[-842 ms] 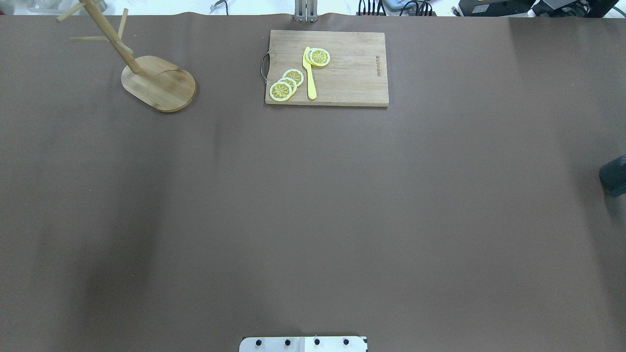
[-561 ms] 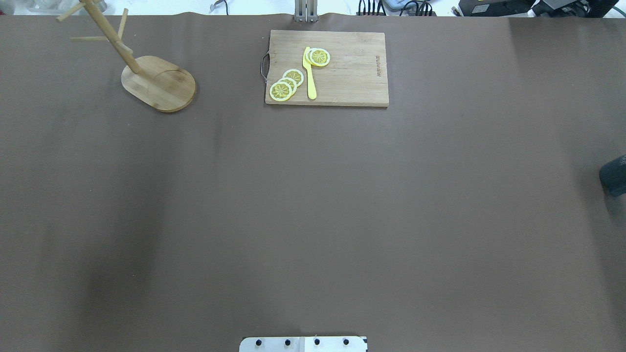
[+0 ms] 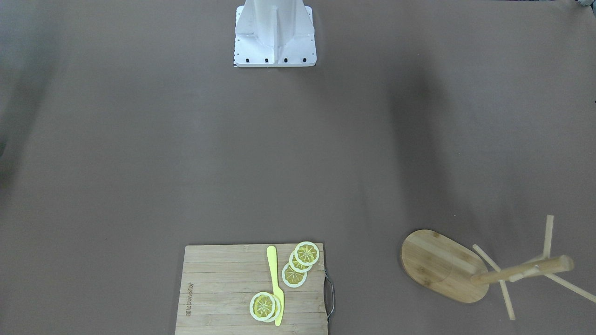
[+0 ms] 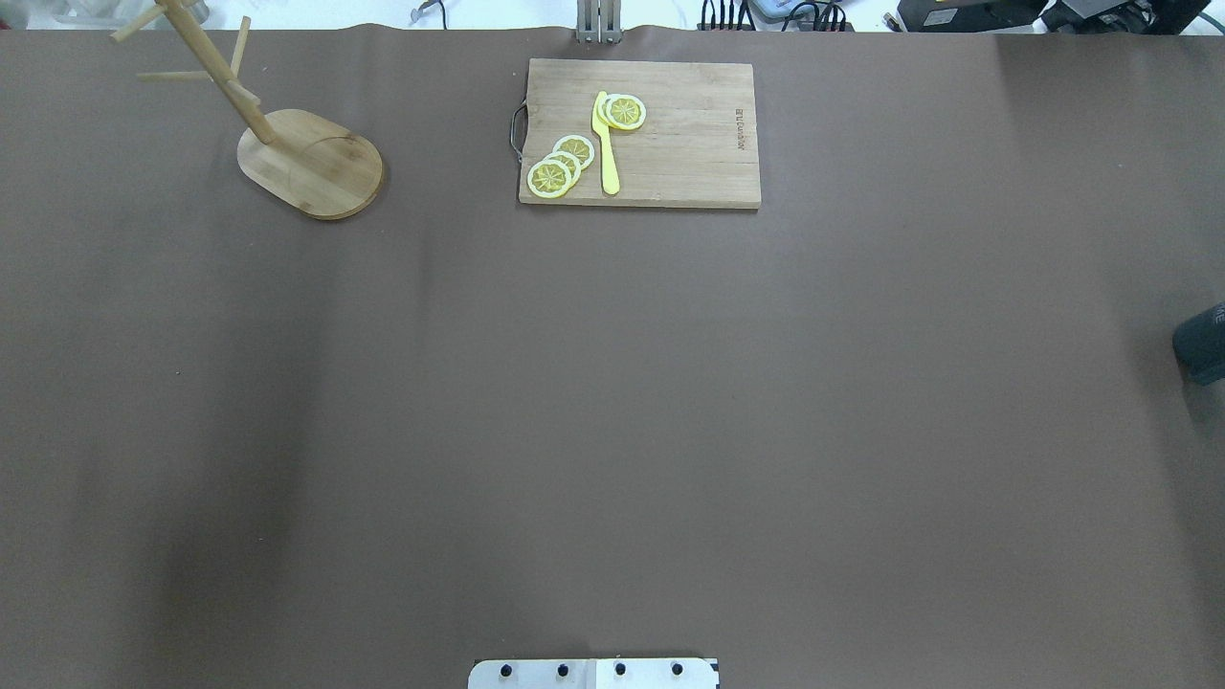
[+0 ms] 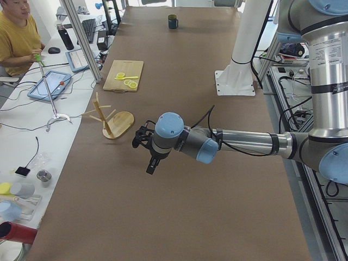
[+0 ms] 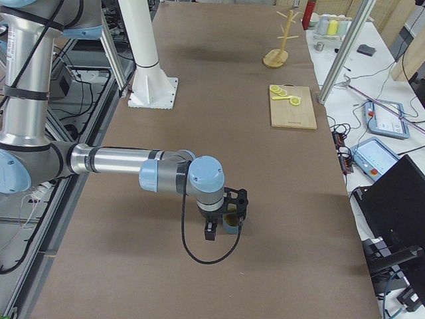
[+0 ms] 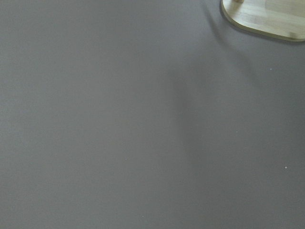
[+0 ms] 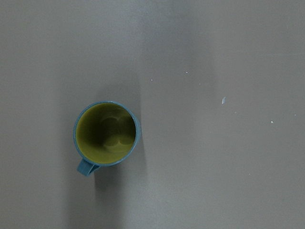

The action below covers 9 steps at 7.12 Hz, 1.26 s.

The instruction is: Hang cup on storage rack

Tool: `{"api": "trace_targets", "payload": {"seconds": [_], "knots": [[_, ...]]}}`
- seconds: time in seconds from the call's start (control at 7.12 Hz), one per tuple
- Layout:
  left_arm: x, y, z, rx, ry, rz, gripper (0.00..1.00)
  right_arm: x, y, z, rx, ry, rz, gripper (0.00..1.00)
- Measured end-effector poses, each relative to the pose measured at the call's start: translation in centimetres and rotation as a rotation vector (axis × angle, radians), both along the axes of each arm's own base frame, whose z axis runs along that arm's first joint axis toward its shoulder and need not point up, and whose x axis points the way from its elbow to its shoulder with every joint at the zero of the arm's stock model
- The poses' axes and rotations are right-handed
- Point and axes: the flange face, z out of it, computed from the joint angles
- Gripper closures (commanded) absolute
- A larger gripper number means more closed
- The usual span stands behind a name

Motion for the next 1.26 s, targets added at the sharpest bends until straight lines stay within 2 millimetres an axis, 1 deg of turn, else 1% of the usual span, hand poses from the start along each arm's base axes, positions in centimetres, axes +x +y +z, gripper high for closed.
{"api": "trace_targets", "payload": {"seconds": [0.56, 0.84, 0.98, 1.12, 1.26], "knots": [[0.2, 0.5, 0.9, -0.011, -0.001, 0.007, 0.02, -0.2, -0.4, -0.5, 0.010, -0.013, -0.001, 0.00], [0.3, 0.9, 1.5, -0.025, -0.002, 0.007, 0.02, -0.9, -0.7, -0.9, 0.015, -0.060, -0.011, 0.00], [0.3, 1.0, 1.8, -0.031, -0.003, 0.007, 0.02, -2.1, -1.4, -1.3, 0.024, -0.082, -0.038, 0.00], [0.3, 1.0, 2.1, -0.035, -0.003, 0.007, 0.02, -3.8, -2.7, -2.1, 0.062, -0.073, -0.095, 0.00], [0.3, 1.0, 2.3, -0.036, -0.003, 0.007, 0.02, -5.4, -4.3, -2.5, 0.130, -0.023, -0.178, 0.00]]}}
